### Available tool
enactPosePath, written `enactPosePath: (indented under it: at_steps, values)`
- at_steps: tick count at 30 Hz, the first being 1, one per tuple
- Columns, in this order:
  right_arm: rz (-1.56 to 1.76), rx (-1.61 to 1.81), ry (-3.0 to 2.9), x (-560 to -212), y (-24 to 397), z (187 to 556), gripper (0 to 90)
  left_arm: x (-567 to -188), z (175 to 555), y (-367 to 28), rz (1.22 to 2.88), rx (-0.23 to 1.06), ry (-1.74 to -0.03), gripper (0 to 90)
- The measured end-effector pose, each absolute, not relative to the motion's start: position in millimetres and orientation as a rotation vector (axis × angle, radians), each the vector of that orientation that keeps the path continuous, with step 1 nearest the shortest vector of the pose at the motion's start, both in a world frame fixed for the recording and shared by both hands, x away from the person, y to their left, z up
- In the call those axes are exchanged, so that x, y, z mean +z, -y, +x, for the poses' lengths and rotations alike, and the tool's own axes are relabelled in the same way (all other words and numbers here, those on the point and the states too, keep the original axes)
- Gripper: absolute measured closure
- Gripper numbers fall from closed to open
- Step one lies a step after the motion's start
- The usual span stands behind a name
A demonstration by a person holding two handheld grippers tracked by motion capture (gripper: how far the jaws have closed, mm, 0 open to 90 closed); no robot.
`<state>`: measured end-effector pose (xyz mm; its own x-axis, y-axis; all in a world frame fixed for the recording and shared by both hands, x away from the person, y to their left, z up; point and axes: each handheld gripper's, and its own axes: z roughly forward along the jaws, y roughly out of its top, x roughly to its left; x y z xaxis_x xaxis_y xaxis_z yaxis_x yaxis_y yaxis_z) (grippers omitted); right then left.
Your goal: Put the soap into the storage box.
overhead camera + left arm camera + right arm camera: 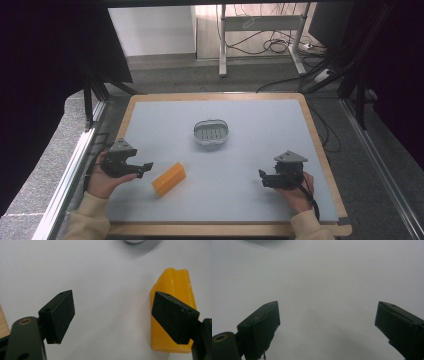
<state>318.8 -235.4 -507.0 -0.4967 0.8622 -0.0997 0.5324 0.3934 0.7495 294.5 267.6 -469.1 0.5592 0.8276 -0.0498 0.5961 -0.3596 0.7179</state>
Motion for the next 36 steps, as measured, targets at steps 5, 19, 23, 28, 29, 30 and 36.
enactPosePath:
  at_steps: [5, 19, 23, 28, 29, 30, 36]
  values:
    - [1.207, 0.955, -2.184, -508, 246, 315, 9.1, -467, 293, -269, 2.09, 0.422, -1.136, 18.6]
    - [1.257, 0.938, -2.133, -511, 255, 316, 10.6, -463, 291, -272, 2.084, 0.419, -1.137, 18.6]
    - [1.251, 0.936, -2.119, -510, 257, 314, 10.9, -461, 289, -271, 2.087, 0.424, -1.131, 18.6]
    - [1.232, 0.945, -2.115, -509, 257, 314, 10.9, -456, 288, -271, 2.101, 0.447, -1.121, 18.6]
    - [1.232, 0.945, -2.115, -509, 257, 314, 10.9, -456, 288, -271, 2.101, 0.447, -1.121, 18.6]
    - [1.233, 0.949, -2.115, -509, 258, 315, 10.9, -456, 287, -271, 2.101, 0.447, -1.122, 18.6]
    - [1.227, 0.947, -2.119, -509, 257, 314, 10.7, -454, 286, -271, 2.103, 0.447, -1.116, 18.6]
